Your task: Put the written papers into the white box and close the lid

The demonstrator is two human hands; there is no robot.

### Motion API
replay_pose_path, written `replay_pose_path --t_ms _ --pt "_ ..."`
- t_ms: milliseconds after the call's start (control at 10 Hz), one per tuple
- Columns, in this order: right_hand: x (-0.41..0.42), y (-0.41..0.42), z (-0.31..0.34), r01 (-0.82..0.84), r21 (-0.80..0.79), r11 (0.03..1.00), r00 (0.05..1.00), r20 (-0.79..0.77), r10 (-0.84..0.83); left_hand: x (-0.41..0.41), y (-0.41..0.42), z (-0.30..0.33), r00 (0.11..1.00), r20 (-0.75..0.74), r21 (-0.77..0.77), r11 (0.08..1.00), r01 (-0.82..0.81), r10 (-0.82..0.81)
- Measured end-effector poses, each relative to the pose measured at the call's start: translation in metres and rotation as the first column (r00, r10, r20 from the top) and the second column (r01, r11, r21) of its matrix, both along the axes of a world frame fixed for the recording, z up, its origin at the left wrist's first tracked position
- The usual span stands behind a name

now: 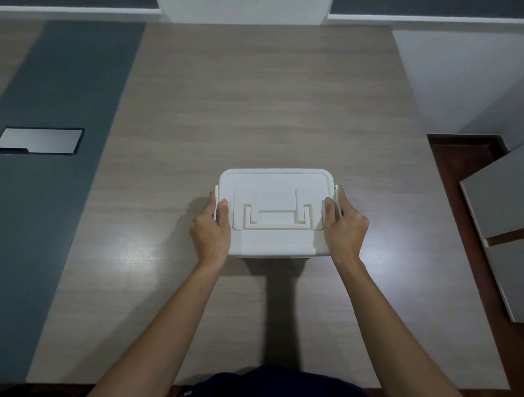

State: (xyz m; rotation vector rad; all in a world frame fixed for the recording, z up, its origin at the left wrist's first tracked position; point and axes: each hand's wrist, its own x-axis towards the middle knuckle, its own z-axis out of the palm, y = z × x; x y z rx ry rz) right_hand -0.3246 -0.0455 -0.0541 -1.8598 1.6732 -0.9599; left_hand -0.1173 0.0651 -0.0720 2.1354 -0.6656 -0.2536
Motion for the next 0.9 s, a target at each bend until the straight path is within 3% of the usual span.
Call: replay_pose_path --t_ms 600,700,800,900 --pt "0.032 -0.053 0.001 0.014 -0.016 1.000 0.997 -0.079 -0.015 0.039 -0.060 0.002 0.998 0.028 0.035 0.998 0.058 -0.059" --pt "0.027 -0.051 0.006 -0.015 0.153 0.988 1.000 0.014 0.013 0.036 -0.054 0.011 0.993 -0.061 0.088 0.991 0.101 -0.096" --pt "0.010 -0.036 0.003 0.052 0.258 0.965 0.977 0.185 -0.103 0.036 -0.043 0.009 0.979 -0.204 0.059 0.998 0.016 -0.004" --pt "-0.006 0.013 -0.012 0.118 0.268 0.956 0.968 0.185 -0.171 0.024 -0.008 -0.006 0.962 -0.259 0.028 0.996 -0.083 0.087"
